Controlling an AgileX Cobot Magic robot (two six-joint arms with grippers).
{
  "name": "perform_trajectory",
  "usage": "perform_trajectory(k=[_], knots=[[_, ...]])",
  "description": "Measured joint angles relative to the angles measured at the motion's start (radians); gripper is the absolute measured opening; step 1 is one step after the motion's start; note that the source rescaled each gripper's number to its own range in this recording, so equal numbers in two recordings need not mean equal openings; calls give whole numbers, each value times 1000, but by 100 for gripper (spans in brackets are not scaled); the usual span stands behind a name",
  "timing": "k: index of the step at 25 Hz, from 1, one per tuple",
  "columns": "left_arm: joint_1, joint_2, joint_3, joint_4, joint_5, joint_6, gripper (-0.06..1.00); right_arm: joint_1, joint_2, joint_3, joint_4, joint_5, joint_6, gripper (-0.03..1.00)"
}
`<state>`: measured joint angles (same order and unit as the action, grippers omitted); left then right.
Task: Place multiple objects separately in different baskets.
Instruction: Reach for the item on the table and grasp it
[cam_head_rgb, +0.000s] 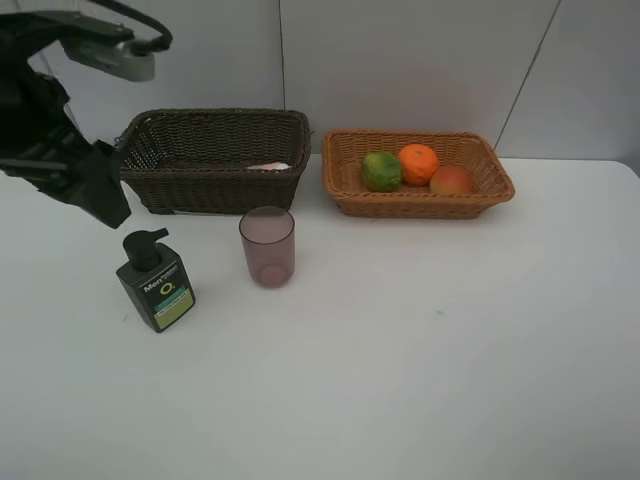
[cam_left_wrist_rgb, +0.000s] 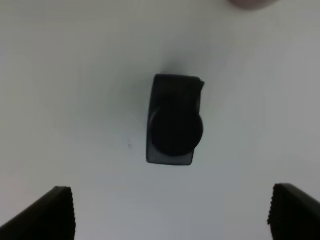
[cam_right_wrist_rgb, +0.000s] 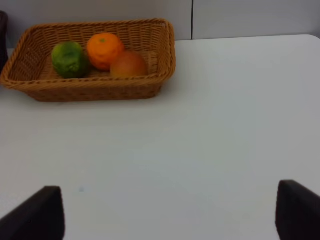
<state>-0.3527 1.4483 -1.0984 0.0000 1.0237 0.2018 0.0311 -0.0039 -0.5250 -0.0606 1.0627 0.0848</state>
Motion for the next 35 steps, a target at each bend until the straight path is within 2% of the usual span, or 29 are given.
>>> perform_trajectory(k=[4,9,17,25,29,33,35], knots=[[-47,96,-23,0,0,60,100,0,0,0,0,0,0,86],[-58,150,-24,5,-18,118,100,0,0,0,0,0,0,86],[-58,247,-26,30,-54,130,100,0,0,2,0,0,0,86],[-58,324,46,43,-218,133,100,0,0,4,0,-1,0,86],[-58,344,74,12,-299,134,100,0,0,4,0,-1,0,86],[-58,368,87,6,-340,134,100,0,0,4,0,-1,0,86],[-58,368,88,0,-346,134,97,0,0,4,0,-1,0,86]])
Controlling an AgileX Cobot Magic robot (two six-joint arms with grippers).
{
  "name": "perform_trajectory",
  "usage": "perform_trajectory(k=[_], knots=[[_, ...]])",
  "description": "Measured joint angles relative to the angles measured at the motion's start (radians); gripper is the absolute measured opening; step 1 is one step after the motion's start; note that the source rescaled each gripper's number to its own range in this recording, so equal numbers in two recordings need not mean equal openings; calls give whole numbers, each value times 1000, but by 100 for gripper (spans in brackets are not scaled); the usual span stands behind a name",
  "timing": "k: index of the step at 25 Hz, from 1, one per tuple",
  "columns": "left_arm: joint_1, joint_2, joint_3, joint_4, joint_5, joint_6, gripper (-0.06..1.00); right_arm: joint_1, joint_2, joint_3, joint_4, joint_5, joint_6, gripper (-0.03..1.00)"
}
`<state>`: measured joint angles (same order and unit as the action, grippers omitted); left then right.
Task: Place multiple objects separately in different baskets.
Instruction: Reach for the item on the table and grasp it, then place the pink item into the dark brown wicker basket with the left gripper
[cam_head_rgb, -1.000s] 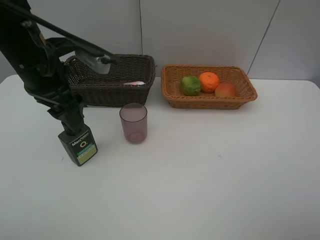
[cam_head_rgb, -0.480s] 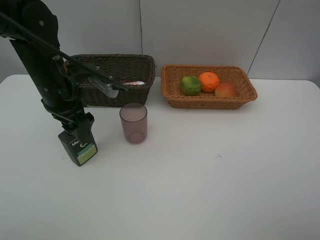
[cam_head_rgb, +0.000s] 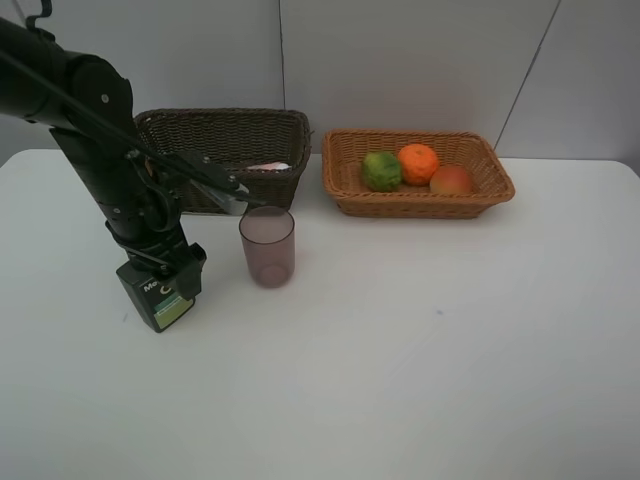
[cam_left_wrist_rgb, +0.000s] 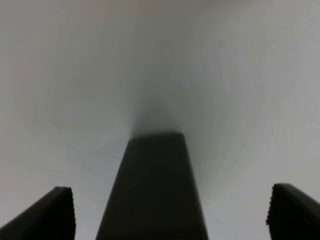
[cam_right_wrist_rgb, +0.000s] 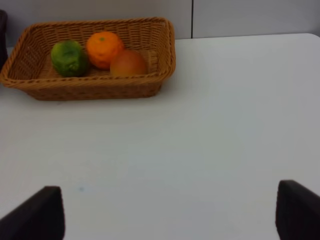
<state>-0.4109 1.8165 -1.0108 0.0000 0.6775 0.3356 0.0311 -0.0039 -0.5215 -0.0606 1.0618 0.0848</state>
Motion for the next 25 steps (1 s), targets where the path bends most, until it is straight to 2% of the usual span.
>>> perform_trajectory(k=[1,2,4,6,25], knots=[[0,0,0,0,-2,0,92,0,0,0,0,0,0,86],[0,0,0,0,-3,0,83,0,0,0,0,0,0,86],[0,0,0,0,-4,0,55,0,0,0,0,0,0,86],[0,0,0,8,-24,-2,20,0,0,0,0,0,0,86],[0,0,0,6,-25,-21,21,0,0,0,0,0,0,86]])
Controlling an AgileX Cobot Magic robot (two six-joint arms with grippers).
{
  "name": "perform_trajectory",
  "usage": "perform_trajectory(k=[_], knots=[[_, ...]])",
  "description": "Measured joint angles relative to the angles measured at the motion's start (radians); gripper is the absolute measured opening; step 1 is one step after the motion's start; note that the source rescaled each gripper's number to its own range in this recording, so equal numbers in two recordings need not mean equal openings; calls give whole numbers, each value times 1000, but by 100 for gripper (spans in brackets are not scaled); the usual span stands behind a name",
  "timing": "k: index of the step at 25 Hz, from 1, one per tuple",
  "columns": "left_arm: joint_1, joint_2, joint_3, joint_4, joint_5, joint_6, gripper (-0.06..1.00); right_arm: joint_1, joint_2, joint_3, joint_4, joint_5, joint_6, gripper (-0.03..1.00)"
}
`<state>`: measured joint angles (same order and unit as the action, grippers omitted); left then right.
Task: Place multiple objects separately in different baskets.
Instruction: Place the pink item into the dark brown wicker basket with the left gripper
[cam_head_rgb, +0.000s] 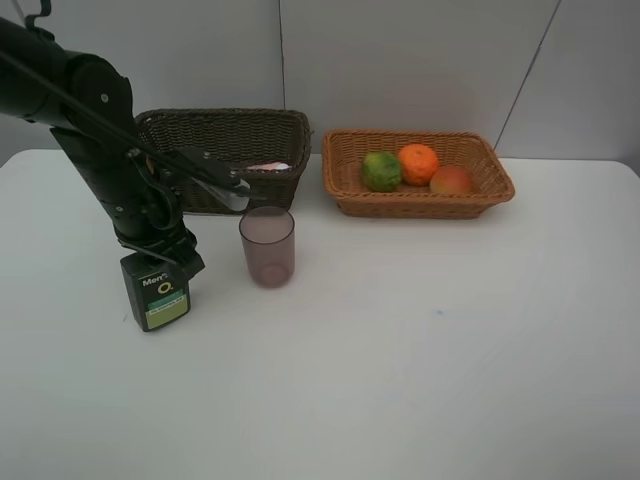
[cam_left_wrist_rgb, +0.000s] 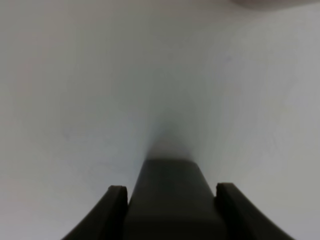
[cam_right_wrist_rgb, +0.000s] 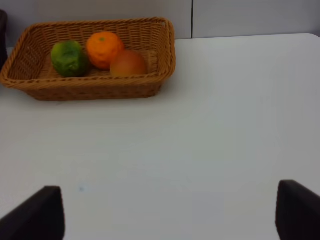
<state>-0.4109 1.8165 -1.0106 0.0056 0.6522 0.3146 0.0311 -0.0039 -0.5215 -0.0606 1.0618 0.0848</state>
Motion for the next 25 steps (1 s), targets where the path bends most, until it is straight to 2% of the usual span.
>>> perform_trajectory(k=[5,7,10,16,20,25], knots=[[0,-4,-13,-6,25,-21,21,0,0,0,0,0,0,86],[0,-19,-47,-6,63,-71,21,0,0,0,0,0,0,86],[0,-56,-152,-6,131,-185,21,0,0,0,0,0,0,86],[0,-81,-404,0,266,-344,21,0,0,0,0,0,0,86],[0,-81,-514,1,237,-400,21,0,0,0,0,0,0,86],[5,-47,-572,21,143,-447,21,0,0,0,0,0,0,86]])
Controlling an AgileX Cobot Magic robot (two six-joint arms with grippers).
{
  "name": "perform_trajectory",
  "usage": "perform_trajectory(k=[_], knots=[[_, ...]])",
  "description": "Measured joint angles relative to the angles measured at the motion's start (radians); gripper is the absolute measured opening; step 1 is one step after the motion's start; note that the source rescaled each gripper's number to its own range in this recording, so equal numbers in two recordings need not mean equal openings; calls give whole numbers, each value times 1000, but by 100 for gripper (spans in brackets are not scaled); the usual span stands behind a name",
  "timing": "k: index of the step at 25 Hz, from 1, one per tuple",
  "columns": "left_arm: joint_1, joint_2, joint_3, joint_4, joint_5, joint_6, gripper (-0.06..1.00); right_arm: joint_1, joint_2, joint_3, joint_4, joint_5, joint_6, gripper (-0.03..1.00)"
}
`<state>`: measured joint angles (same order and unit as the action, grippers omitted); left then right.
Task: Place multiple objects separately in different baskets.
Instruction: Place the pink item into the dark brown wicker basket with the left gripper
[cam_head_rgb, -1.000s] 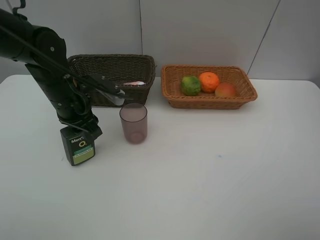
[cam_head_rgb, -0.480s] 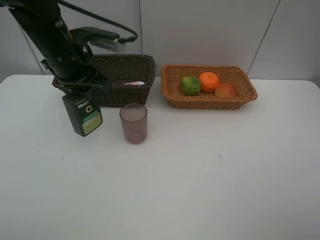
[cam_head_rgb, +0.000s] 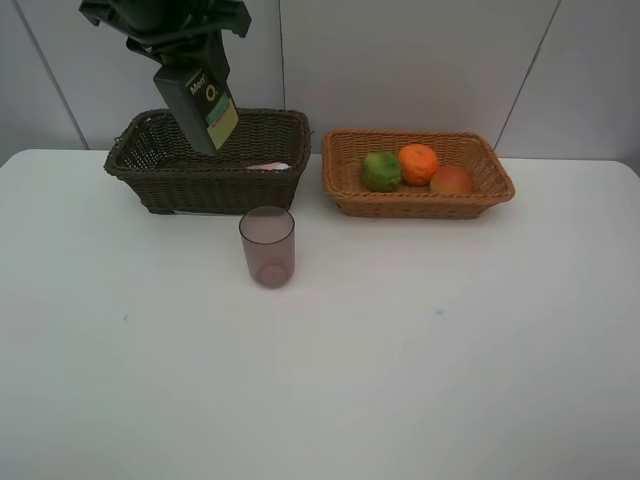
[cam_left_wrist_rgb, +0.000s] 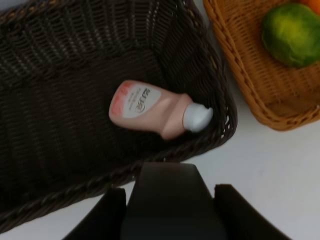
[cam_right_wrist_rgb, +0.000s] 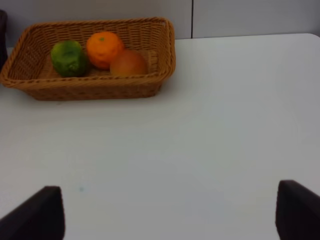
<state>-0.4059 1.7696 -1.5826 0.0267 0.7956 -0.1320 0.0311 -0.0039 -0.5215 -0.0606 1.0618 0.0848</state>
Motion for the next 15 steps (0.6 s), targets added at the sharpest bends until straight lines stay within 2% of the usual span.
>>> perform_trajectory(k=[4,10,15], knots=[[29,74,-18,16,-62,-30,21,0,0,0,0,0,0,86],[81,160,-19,110,-185,-52,21,0,0,0,0,0,0,86],[102,235,-22,155,-322,-61,21,0,0,0,0,0,0,86]])
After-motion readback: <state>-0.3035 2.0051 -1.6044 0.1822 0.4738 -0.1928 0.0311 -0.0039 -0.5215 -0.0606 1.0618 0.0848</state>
